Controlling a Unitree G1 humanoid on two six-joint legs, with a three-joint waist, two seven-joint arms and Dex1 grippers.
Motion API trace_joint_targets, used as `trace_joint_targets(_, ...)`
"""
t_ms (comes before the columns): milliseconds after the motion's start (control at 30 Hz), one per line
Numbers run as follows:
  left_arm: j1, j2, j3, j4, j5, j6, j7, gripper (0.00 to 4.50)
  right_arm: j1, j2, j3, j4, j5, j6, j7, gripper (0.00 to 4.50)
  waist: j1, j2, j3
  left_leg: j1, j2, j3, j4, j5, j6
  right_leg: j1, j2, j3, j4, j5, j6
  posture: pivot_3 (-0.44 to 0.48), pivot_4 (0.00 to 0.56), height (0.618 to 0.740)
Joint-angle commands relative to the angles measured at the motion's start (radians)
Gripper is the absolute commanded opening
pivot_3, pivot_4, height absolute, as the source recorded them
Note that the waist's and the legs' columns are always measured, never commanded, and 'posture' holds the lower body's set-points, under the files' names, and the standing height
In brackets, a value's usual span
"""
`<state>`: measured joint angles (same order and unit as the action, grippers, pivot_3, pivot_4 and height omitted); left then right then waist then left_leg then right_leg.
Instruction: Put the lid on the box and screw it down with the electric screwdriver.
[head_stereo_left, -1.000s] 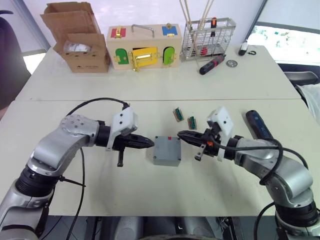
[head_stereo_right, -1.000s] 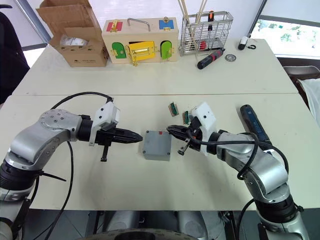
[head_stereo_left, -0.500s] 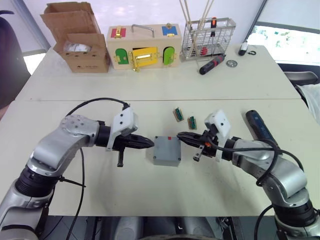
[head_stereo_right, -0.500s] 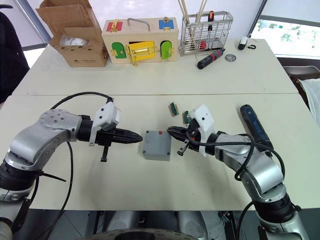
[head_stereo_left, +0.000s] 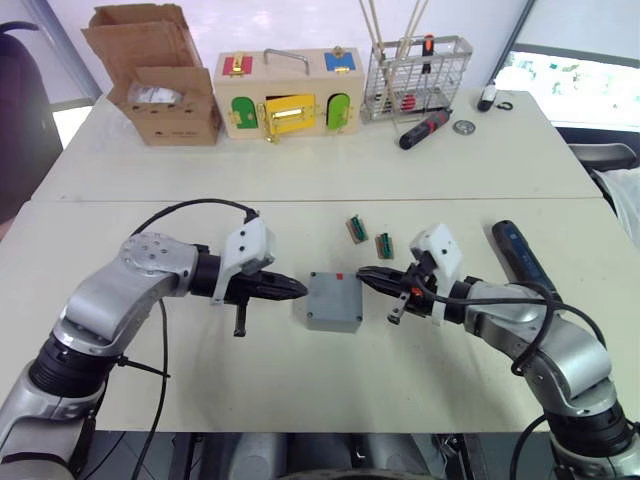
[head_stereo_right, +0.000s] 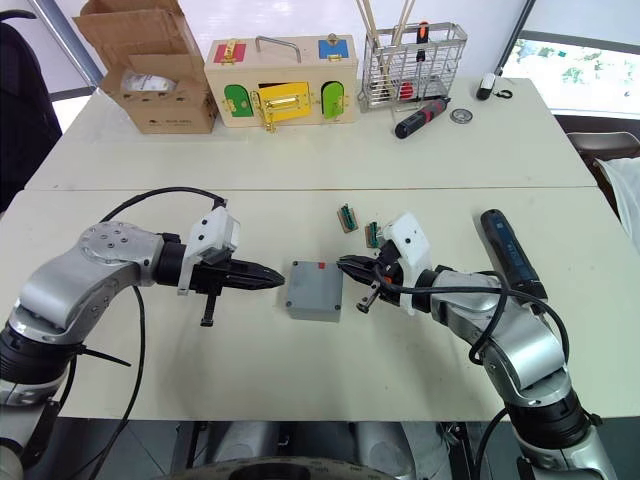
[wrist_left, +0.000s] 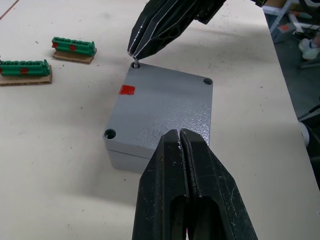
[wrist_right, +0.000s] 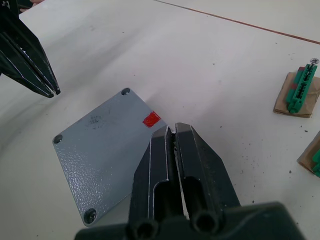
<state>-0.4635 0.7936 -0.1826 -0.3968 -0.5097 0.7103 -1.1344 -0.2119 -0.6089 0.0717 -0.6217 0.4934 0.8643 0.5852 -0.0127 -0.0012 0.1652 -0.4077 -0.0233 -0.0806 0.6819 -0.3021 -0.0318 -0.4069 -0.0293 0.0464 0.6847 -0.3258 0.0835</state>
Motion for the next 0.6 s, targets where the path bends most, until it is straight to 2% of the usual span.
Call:
trace_joint_targets(33,-0.008,0.005,0.010,-0.015,0.000,-0.016,-0.002,0.00,-0.003,-0.002,0.001,-0.009,-0.003,-0.020,0.003,0.06,0.000,0.000,0.000,0.000,0.000,0.000,0.000,0.000,0.000,0.000,0.000,0.000,0.000,0.000,0.000,0.000,0.150,0.740)
trace_joint_targets(133,-0.019,0.000,0.007,-0.008,-0.001,-0.014,-0.003,0.00,-0.011,-0.002,-0.002,-0.005,-0.007,-0.024,0.001,0.90,0.000,0.000,0.000,0.000,0.000,0.000,0.000,0.000,0.000,0.000,0.000,0.000,0.000,0.000,0.000,0.000,0.150,0.740)
trace_joint_targets(300,-0.029,-0.012,0.002,-0.003,-0.002,-0.012,0.000,0.00,-0.033,0.000,-0.041,-0.006,0.018,-0.016,0.002,3.33,-0.001,0.000,0.000,0.000,0.000,0.000,0.000,0.000,0.000,0.000,0.000,0.000,0.000,0.000,0.000,0.000,0.150,0.740)
trace_joint_targets(367,-0.034,-0.024,0.000,0.000,-0.007,-0.012,-0.002,0.00,-0.056,0.020,-0.100,-0.010,0.070,0.013,-0.013,3.85,-0.001,0.000,0.000,0.000,0.000,0.000,0.000,0.000,0.000,0.000,0.000,0.000,0.000,0.000,0.000,0.000,0.150,0.740)
trace_joint_targets(400,-0.039,-0.031,-0.001,0.004,-0.010,-0.015,-0.004,0.00,-0.075,0.031,-0.148,-0.008,0.117,0.040,-0.022,4.03,0.000,0.000,0.000,0.000,0.000,0.000,0.000,0.000,0.000,0.000,0.000,0.000,0.000,0.000,0.000,0.000,0.150,0.740)
trace_joint_targets(467,-0.055,-0.051,-0.005,0.013,-0.017,-0.019,-0.012,0.00,-0.126,0.030,-0.263,0.013,0.225,0.110,-0.037,4.03,0.001,0.000,0.000,0.000,0.000,0.000,0.000,0.000,0.000,0.000,0.000,0.000,0.000,0.000,0.000,0.000,0.150,0.740)
trace_joint_targets(533,-0.087,-0.081,-0.022,0.034,-0.012,-0.039,-0.030,0.00,-0.199,-0.038,-0.400,0.081,0.310,0.197,-0.037,4.03,0.004,0.000,0.000,0.000,0.000,0.000,0.001,0.000,0.000,0.000,0.000,0.000,0.000,0.000,0.000,0.000,0.150,0.740)
trace_joint_targets(600,-0.111,-0.099,-0.058,0.049,0.021,-0.079,-0.051,0.00,-0.237,-0.142,-0.473,0.154,0.331,0.265,-0.017,4.03,0.013,0.000,0.000,0.000,-0.001,0.000,0.001,0.000,0.000,0.001,-0.001,-0.001,0.000,0.000,0.000,0.000,0.150,0.740)
